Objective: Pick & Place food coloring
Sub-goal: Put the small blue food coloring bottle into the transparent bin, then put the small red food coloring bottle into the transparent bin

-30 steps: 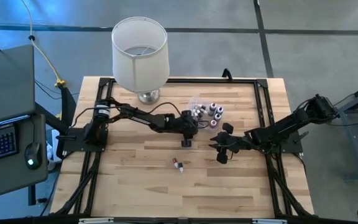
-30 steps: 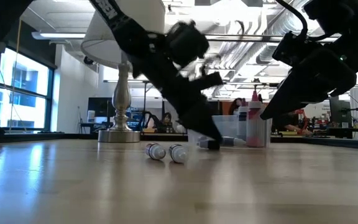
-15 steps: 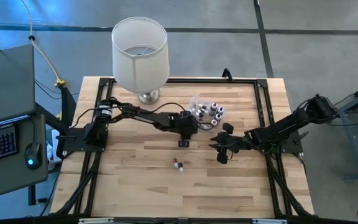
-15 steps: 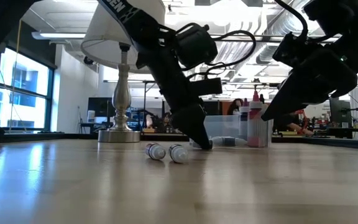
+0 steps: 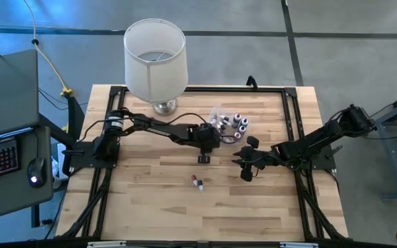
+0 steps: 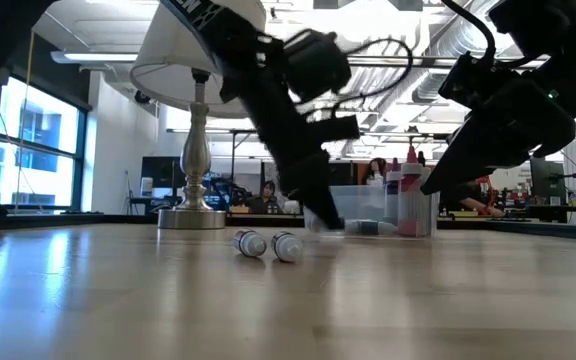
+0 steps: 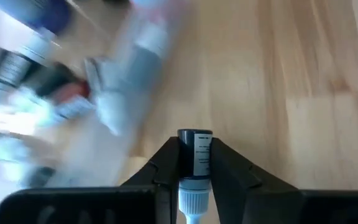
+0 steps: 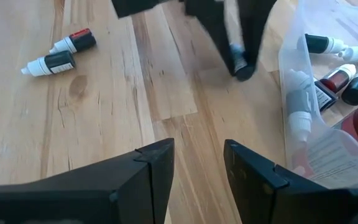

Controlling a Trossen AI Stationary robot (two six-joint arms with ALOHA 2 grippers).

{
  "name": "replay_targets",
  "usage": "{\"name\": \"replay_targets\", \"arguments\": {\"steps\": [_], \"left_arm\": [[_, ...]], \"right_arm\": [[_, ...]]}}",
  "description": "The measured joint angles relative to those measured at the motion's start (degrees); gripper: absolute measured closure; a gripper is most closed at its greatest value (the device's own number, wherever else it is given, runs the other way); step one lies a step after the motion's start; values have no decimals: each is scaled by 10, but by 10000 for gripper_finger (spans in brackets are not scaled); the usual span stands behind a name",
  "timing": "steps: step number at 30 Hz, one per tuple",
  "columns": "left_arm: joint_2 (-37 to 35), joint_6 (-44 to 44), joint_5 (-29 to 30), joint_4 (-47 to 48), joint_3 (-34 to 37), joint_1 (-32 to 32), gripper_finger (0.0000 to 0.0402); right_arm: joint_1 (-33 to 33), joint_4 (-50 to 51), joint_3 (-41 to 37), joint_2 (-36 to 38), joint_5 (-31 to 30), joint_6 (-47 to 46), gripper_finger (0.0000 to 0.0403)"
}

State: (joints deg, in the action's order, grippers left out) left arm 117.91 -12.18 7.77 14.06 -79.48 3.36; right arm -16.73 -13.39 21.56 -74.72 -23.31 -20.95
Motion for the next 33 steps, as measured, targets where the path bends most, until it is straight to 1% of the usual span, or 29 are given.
{"name": "replay_targets", "arguments": {"steps": [6, 10, 13, 15, 17, 19, 21, 26, 28, 30, 33], "left_arm": [[-23, -3, 45, 25, -58, 0, 333], [-24, -12, 93, 30, -101, 6, 333], [-18, -15, 81, 25, -119, 24, 333], [-6, -10, 61, 27, -120, 38, 332], [8, 4, 54, 44, -116, 48, 332], [20, 5, 52, 33, -118, 55, 327], [24, 5, 47, 43, -118, 58, 313], [24, -1, 47, 40, -118, 56, 251], [23, -5, 50, 48, -118, 51, 235], [7, 2, 61, 100, -127, 45, 230], [-23, 16, 62, 219, -180, 38, 232]], "right_arm": [[0, 0, 0, 0, 0, 0, 269], [0, 3, 0, 0, -1, 0, 269], [0, 3, 0, 0, -1, 0, 269], [0, 3, 0, 0, -1, 0, 269], [0, 3, 0, 0, -1, 0, 269], [0, 4, 0, 0, -1, 0, 269], [0, 3, 0, 0, -1, 0, 269], [0, 4, 0, 0, -1, 0, 269], [0, 4, 0, 0, -1, 0, 269], [0, 4, 0, 0, -1, 0, 269], [0, 3, 0, 0, -1, 0, 269]]}}
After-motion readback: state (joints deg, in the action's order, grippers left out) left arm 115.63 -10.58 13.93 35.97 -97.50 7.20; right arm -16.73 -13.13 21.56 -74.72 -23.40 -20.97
